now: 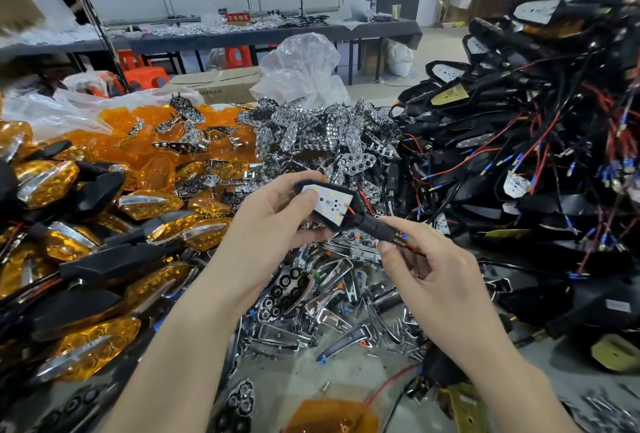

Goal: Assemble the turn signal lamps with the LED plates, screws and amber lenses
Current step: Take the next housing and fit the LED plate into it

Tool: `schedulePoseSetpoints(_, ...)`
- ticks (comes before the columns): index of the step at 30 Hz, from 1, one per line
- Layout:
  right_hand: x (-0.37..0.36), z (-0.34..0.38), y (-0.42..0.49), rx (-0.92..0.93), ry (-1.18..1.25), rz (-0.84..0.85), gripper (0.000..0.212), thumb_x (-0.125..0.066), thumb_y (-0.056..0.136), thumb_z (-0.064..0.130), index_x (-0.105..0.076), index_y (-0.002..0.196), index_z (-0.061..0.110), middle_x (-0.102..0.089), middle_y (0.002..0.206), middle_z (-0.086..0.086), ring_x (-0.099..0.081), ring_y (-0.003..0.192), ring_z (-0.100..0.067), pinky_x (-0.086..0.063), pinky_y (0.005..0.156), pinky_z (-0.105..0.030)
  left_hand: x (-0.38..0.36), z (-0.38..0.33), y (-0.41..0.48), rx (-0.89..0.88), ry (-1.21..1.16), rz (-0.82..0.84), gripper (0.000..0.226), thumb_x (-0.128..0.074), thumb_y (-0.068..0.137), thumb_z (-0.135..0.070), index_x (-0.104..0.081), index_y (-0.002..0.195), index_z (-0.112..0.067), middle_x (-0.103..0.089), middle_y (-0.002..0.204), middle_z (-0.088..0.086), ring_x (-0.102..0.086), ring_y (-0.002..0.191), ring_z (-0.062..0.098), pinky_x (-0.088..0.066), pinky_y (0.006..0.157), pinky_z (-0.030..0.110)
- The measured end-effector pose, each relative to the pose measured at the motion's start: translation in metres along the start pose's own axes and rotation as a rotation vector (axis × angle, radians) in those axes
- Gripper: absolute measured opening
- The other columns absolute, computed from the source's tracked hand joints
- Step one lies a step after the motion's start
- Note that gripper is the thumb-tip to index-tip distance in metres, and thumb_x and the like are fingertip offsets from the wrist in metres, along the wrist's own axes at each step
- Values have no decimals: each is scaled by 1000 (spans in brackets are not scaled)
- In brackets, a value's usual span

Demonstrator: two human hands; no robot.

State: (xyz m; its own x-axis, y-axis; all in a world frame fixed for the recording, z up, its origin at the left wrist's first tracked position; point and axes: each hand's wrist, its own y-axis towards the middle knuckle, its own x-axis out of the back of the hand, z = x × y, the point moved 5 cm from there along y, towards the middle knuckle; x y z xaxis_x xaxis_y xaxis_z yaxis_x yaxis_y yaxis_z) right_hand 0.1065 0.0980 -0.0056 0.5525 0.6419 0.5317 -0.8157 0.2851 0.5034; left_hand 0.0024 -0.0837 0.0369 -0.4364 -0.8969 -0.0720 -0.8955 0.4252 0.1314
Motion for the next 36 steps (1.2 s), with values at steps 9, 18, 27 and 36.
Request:
schedulePoseSetpoints(9,1,0,1,21,-21,-8,36,-49,97,55,-62,127,41,-55,83,11,-52,78,-7,-35,69,-11,-1,-1,0,-12,12,15,23,-52,104,-11,-71,112,-22,-75,102,9,-73,96,21,-62,78,35)
schedulePoseSetpoints(18,0,2,0,18,8,-5,31,-50,95,52,-62,122,43,-59,85,8,-56,78,-15,-41,68,-20,-2,-2,0,-37,53,24,24,-49,105,-12,-70,112,-21,-76,99,6,-73,95,21,-62,76,33)
schedulePoseSetpoints(27,0,1,0,27,-17,7,30,-50,95,51,-58,123,43,-60,96,19,-58,81,-10,-42,71,-17,-3,-4,-1,-51,75,40,24,-48,106,-13,-69,114,-21,-76,101,6,-73,98,22,-62,78,34)
schedulePoseSetpoints(36,1,3,1,36,-9,-11,30,-54,94,44,-63,122,39,-57,90,15,-54,73,-9,-36,65,-9,-3,-5,-1,-59,77,34,22,-52,104,-11,-70,110,-22,-75,100,7,-73,95,22,-62,76,31)
